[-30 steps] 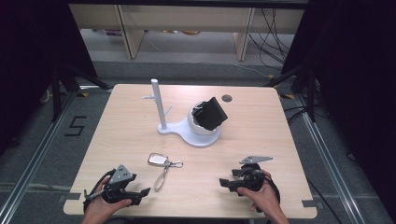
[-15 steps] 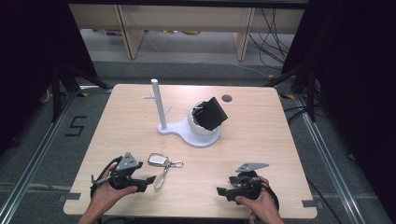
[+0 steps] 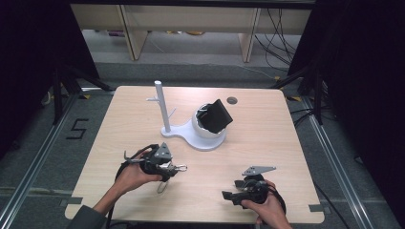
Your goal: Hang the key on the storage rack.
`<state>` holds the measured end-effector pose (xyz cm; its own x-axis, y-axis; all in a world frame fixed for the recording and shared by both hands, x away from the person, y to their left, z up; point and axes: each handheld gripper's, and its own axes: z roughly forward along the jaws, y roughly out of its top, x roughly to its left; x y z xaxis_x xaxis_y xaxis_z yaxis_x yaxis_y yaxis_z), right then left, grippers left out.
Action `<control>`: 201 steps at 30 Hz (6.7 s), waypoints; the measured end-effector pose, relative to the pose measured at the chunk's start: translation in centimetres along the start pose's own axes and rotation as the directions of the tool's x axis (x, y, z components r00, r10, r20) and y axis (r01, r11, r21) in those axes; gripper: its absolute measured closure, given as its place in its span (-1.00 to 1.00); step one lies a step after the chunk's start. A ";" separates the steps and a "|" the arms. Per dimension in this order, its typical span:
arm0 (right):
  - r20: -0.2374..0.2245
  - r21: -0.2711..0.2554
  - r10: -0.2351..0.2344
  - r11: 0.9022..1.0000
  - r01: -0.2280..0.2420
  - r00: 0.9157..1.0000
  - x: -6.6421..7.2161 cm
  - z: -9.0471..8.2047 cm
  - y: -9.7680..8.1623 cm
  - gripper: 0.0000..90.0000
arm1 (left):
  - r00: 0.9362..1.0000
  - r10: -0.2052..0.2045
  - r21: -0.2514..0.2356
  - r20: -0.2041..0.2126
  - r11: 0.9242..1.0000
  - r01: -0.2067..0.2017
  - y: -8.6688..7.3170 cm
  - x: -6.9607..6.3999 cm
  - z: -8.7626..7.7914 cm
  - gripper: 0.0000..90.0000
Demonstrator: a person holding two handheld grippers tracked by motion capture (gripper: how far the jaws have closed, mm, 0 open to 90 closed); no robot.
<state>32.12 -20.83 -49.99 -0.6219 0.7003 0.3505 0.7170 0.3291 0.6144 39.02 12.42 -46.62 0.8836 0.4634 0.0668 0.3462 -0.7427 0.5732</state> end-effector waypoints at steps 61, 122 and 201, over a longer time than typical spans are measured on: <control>-0.035 -0.006 -0.060 0.998 0.060 0.998 0.2 0.4 0.2 -0.38 | 0.994 0.036 0.446 0.105 0.892 -0.080 4.8 2.6 1.7 0.67; -0.055 0.004 -0.040 0.999 0.040 0.998 0.1 0.6 0.2 -0.38 | 0.947 -0.220 0.209 -0.235 0.940 0.271 9.3 14.2 -14.6 0.67; -0.063 -0.022 -0.026 0.999 0.025 0.998 -0.1 0.2 0.5 -0.38 | 0.974 -0.222 0.060 -0.043 0.973 0.224 1.5 4.3 -10.4 -0.34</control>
<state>32.57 -20.58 -49.84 -0.6590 0.6501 0.3782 0.6942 0.3321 0.6386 40.10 18.33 -36.99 0.7702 0.6372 -0.0269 0.5538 -0.6473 0.5237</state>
